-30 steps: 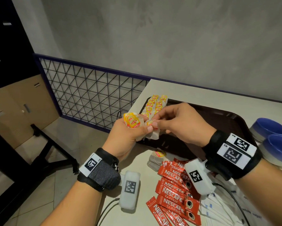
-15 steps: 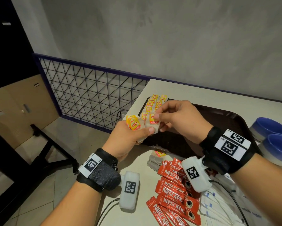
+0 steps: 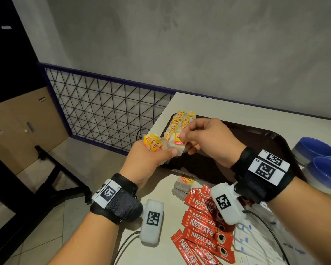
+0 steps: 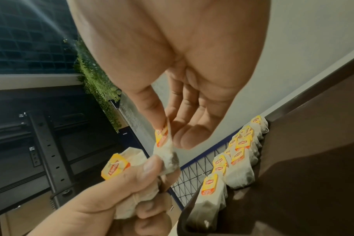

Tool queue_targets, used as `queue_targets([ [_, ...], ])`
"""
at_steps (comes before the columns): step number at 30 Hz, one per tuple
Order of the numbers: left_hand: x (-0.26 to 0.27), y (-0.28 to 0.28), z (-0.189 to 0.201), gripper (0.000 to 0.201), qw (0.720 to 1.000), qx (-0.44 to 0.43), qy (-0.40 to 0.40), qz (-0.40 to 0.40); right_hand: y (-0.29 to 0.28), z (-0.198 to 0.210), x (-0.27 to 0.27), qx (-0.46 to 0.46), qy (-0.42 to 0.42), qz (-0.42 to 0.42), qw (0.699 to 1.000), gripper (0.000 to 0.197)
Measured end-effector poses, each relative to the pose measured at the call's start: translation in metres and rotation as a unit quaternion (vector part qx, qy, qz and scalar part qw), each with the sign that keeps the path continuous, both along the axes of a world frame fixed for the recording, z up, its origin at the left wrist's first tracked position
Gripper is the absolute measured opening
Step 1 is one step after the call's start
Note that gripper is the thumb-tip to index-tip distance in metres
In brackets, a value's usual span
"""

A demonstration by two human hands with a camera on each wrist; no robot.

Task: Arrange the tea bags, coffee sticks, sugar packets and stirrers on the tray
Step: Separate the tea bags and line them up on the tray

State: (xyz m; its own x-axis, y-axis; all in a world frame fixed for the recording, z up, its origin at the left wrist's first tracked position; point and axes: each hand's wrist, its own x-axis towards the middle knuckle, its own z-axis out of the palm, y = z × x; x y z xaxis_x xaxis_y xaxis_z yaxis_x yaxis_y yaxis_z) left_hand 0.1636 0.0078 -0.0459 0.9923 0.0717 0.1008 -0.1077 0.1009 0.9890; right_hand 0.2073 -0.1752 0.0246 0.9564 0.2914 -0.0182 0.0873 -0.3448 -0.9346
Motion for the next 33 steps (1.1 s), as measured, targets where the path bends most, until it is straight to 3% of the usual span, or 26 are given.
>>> queue_targets([
  [5, 0.003, 0.006, 0.005, 0.018, 0.994, -0.091, 0.055, 0.039, -0.003, 0.002, 0.012, 0.007, 0.040, -0.009, 0.999, 0.002],
  [8, 0.003, 0.007, 0.014, 0.017, 0.967, -0.222, 0.118, 0.034, -0.003, -0.004, 0.024, -0.066, 0.052, 0.025, 0.996, 0.002],
  [11, 0.003, 0.008, 0.017, 0.012, 0.944, -0.288, 0.157, 0.048, 0.000, -0.012, 0.036, -0.142, 0.049, 0.057, 0.987, 0.009],
  [15, 0.004, 0.009, 0.016, 0.002, 0.934, -0.306, 0.167, 0.076, 0.005, -0.020, 0.048, -0.159, 0.078, 0.057, 0.982, 0.018],
  [20, 0.003, 0.005, 0.017, 0.024, 0.937, -0.295, 0.160, 0.091, 0.010, -0.027, 0.060, -0.187, 0.091, 0.020, 0.978, 0.019],
  [25, 0.002, 0.003, 0.018, 0.029, 0.937, -0.295, 0.160, 0.099, 0.009, -0.027, 0.067, -0.177, 0.110, 0.013, 0.978, 0.016],
  [29, 0.001, 0.003, 0.018, 0.030, 0.937, -0.295, 0.160, 0.095, 0.008, -0.031, 0.069, -0.199, 0.077, 0.004, 0.977, 0.004],
  [33, 0.001, 0.003, 0.017, 0.033, 0.936, -0.296, 0.164, 0.094, 0.008, -0.029, 0.070, -0.186, 0.101, 0.001, 0.977, 0.012],
])
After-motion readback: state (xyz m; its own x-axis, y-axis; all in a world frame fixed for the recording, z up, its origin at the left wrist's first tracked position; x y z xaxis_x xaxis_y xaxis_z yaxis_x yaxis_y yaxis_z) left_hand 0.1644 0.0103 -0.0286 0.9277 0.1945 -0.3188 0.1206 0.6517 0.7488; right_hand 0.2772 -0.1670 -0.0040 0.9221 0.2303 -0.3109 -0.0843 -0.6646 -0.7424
